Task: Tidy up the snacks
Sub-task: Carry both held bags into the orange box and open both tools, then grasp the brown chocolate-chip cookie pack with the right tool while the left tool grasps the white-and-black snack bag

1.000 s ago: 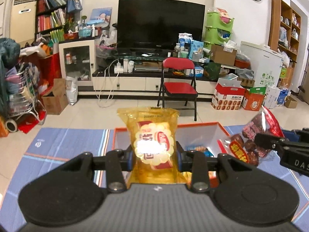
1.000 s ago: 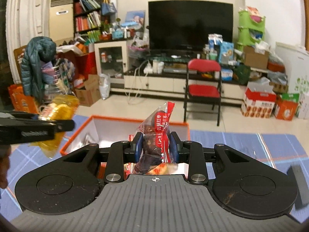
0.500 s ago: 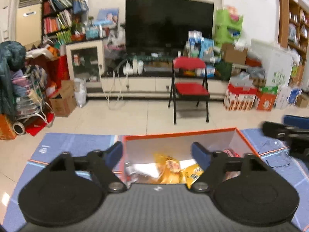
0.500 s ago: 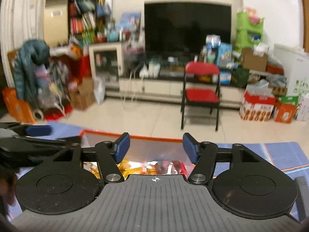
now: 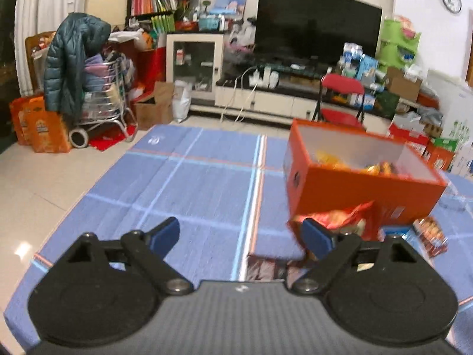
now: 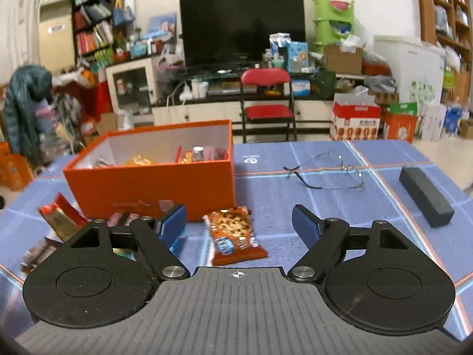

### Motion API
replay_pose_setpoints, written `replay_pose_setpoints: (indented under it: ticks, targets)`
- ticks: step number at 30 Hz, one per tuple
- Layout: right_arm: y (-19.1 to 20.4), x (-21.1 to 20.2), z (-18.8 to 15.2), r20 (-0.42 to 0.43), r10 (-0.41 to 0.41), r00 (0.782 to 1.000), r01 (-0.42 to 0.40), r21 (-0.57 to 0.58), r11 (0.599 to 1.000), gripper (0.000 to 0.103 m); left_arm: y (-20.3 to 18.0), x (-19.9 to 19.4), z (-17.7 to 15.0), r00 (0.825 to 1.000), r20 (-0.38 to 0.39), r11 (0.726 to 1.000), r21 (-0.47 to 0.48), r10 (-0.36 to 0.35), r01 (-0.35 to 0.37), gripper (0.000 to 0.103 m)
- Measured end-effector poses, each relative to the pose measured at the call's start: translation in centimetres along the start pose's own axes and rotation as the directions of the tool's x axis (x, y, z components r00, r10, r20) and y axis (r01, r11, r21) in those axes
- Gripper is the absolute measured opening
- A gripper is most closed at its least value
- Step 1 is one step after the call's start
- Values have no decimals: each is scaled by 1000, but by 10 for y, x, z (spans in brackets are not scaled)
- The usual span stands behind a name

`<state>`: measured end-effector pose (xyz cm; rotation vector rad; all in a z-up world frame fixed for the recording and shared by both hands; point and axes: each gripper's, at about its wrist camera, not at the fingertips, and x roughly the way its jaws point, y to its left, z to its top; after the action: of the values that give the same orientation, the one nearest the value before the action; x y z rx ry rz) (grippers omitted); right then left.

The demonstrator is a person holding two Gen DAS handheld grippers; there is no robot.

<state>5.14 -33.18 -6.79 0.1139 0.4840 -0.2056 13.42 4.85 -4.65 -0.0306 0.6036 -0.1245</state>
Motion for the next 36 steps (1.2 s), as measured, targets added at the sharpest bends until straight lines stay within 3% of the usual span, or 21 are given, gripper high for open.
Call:
replay_pose_setpoints:
  ticks: [4,7,11,24,30,33,36]
  targets:
    - [-2,23,0,-2,9,1000,-9,0,1000,77,-1,11,-10,999,-23,999,41,-31,32,90]
    - [3,48,-2,-32,3,999,-4,-42,999,77,-6,25,-18,999,-50,994,109,-1,6,90]
    - [6,74,-10,-55,-14,998,9,-98,995,77,-1,40,-28,995,-98,997,71,16,-9,90]
    - [9,130,-20,-145,56,988,-68,-76,995,82,-30,37,-30,990,-115,983,155,-82,99,91]
    - [13,145,-29,-191,56,980,-72,-74,995,82,-39,38,-36,980,-159,984,117,-116,136,92]
    - [15,146,-33,-195,58,979,-76,-89,993,82,-47,37,-43,971,-189,985,62,-149,163,92]
    - [18,145,-35,-195,64,979,-86,-103,991,81,-58,37,-52,965,-223,990,-24,-141,139,92]
